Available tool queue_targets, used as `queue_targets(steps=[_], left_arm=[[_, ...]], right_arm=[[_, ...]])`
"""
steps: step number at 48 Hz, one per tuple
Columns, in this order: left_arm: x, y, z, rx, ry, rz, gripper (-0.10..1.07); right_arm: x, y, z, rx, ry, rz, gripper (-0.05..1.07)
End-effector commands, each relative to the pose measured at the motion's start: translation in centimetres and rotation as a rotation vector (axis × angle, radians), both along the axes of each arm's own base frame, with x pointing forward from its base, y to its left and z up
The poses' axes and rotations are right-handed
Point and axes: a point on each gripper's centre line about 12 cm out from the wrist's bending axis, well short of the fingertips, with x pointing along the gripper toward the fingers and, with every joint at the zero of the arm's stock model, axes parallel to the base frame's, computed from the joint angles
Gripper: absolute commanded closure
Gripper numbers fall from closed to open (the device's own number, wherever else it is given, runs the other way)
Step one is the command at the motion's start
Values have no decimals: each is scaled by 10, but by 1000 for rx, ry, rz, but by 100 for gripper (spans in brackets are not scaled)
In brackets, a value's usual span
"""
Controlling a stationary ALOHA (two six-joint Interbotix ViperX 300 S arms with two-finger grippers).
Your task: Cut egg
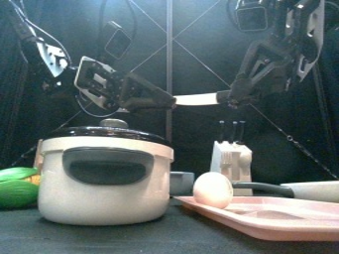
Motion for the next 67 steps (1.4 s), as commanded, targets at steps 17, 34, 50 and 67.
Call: queue_targets(steps=[17,34,50,67], left_arm=[[2,-11,-29,-5,77,-29,52],[0,-28,-44,41,160,-64,52],[8,-32,-48,74,195,-64,52],[8,-39,-55,100,235,-74,52]], right_arm=[[5,12,-26,100,80,15,63],[6,29,-41,127,126,34,63],[5,39,-58,162,181,18,63],[5,50,-62,175,199,24,63]])
